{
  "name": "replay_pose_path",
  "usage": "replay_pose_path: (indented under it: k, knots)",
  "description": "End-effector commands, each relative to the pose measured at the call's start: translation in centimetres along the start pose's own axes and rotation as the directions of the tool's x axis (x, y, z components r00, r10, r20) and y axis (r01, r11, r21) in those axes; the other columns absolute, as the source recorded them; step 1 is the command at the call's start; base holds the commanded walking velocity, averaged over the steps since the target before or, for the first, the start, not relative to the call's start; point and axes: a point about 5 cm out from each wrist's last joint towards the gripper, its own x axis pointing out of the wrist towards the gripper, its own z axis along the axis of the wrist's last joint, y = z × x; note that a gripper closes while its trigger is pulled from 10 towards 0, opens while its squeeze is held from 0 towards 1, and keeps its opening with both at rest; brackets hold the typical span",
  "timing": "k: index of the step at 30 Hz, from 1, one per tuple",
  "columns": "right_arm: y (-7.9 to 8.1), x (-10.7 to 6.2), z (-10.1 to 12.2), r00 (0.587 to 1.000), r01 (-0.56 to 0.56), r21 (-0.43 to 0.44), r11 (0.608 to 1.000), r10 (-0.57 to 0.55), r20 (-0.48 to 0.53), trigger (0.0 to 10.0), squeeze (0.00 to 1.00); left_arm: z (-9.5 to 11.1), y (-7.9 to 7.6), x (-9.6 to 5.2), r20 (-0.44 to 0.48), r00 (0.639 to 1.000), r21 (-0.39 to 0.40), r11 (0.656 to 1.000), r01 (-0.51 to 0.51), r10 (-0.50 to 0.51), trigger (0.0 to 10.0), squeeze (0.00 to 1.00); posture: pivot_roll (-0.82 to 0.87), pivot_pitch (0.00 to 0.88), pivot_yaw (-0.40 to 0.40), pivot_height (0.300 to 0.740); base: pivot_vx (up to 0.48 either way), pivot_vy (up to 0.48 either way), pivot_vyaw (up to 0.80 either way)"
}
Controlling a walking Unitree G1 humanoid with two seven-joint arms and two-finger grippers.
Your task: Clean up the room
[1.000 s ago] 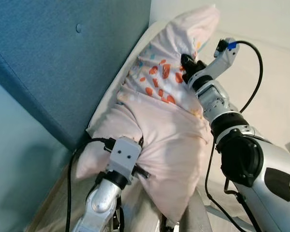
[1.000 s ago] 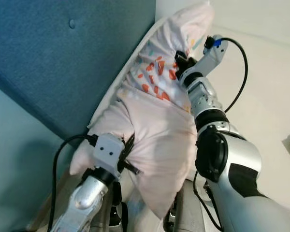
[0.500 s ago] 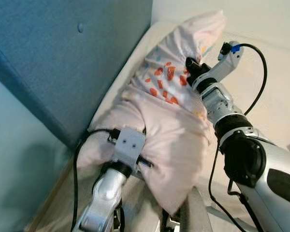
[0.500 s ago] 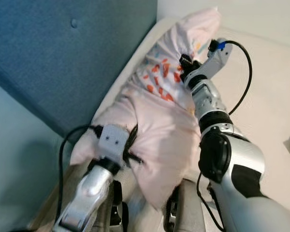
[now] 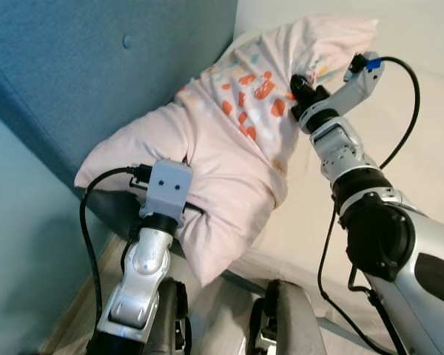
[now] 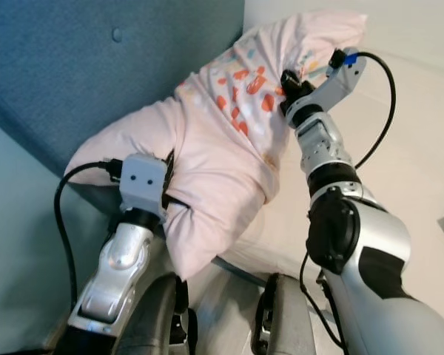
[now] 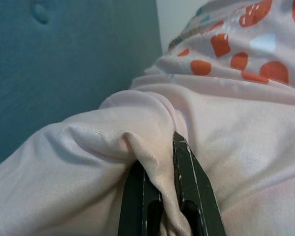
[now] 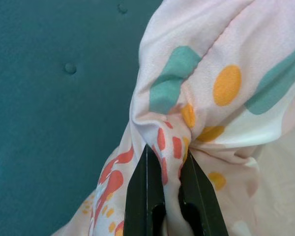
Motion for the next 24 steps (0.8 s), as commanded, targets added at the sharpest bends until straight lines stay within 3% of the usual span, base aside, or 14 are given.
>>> replay_pose_path:
  k: [1, 6, 7, 8, 9, 10, 11, 12, 13, 14, 15, 16, 24]
  knots:
    - [-0.8, -0.5, -0.9, 1.0, 0.01, -0.02, 1.0, -0.01, -0.025, 0.0, 0.0, 0.6, -0.7, -0.7, 0.038, 0.999, 0.016, 1.0, 0.025, -0.026, 0.0, 0.0, 0.21, 0.374, -0.022, 0.61, 0.0, 0.0, 0.0]
    - [-2.1, -1.4, -2.3, 0.995, 0.051, -0.051, 0.997, -0.055, -0.079, 0.0, 0.0, -0.9, -2.2, -2.6, -0.038, 0.995, -0.001, 0.996, 0.093, -0.093, 0.0, 0.0, 0.22, 0.381, -0.024, 0.61, 0.0, 0.0, 0.0]
    - [-2.4, -1.6, -2.6, 0.993, 0.062, -0.068, 0.996, -0.068, -0.094, 1.3, 0.0, -1.3, -2.7, -2.9, -0.061, 0.992, -0.014, 0.994, 0.11, -0.111, 0.0, 0.0, 0.22, 0.381, -0.024, 0.61, 0.0, 0.0, 0.0]
    - [-2.7, -1.8, -2.9, 0.991, 0.072, -0.086, 0.994, -0.081, -0.107, 4.4, 0.0, -1.5, -3.2, -3.2, -0.071, 0.99, -0.019, 0.992, 0.124, -0.125, 0.0, 0.0, 0.22, 0.385, -0.024, 0.61, 0.0, 0.0, 0.0]
    - [-2.7, -1.8, -2.9, 0.991, 0.072, -0.086, 0.994, -0.081, -0.107, 4.4, 0.0, -1.5, -3.2, -3.2, -0.071, 0.99, -0.019, 0.992, 0.124, -0.125, 0.0, 0.0, 0.22, 0.385, -0.024, 0.61, 0.0, 0.0, 0.0]
    - [-3.0, -1.9, -3.1, 0.989, 0.084, -0.094, 0.992, -0.094, -0.112, 6.9, 0.0, -1.5, -3.6, -3.3, -0.078, 0.987, -0.03, 0.99, 0.135, -0.137, 0.0, 0.0, 0.22, 0.385, -0.024, 0.61, 0.0, 0.0, 0.0]
    - [-3.0, -1.9, -3.1, 0.989, 0.084, -0.094, 0.992, -0.094, -0.112, 6.9, 0.0, -1.5, -3.6, -3.3, -0.078, 0.987, -0.03, 0.99, 0.135, -0.137, 0.0, 0.0, 0.22, 0.385, -0.024, 0.61, 0.0, 0.0, 0.0]
    - [-3.3, -2.1, -3.2, 0.987, 0.101, -0.105, 0.989, -0.113, -0.115, 9.6, 0.0, -1.4, -4.0, -3.4, -0.077, 0.987, -0.036, 0.99, 0.138, -0.141, 0.0, 0.0, 0.21, 0.384, -0.023, 0.61, 0.0, 0.0, 0.0]
    - [-3.5, -2.2, -3.1, 0.985, 0.112, -0.118, 0.987, -0.126, -0.116, 10.0, 0.0, -1.3, -4.1, -3.3, -0.079, 0.987, -0.044, 0.99, 0.137, -0.14, 1.9, 0.0, 0.22, 0.381, -0.022, 0.61, 0.0, 0.0, 0.0]
    - [-3.5, -2.2, -3.1, 0.985, 0.112, -0.118, 0.987, -0.126, -0.116, 10.0, 0.0, -1.3, -4.1, -3.3, -0.079, 0.987, -0.044, 0.99, 0.137, -0.14, 1.9, 0.0, 0.22, 0.381, -0.022, 0.61, 0.0, 0.0, 0.0]
    - [-3.6, -2.2, -3.1, 0.984, 0.121, -0.126, 0.985, -0.136, -0.117, 10.0, 0.0, -1.2, -4.2, -3.2, -0.08, 0.987, -0.048, 0.99, 0.136, -0.14, 9.8, 0.0, 0.22, 0.381, -0.022, 0.61, 0.0, 0.0, 0.0]
    - [-3.7, -2.3, -3.0, 0.982, 0.131, -0.132, 0.983, -0.147, -0.117, 10.0, 1.0, -1.2, -4.3, -3.1, -0.08, 0.986, -0.066, 0.987, 0.144, -0.149, 10.0, 1.0, 0.22, 0.381, -0.022, 0.61, 0.0, 0.0, 0.0]
    - [-4.4, -2.5, -2.6, 0.979, 0.172, -0.118, 0.978, -0.183, -0.092, 10.0, 1.0, -0.4, -4.2, -2.9, -0.048, 0.985, -0.123, 0.979, 0.161, -0.168, 10.0, 1.0, 0.22, 0.371, -0.031, 0.61, 0.0, 0.0, 0.0]
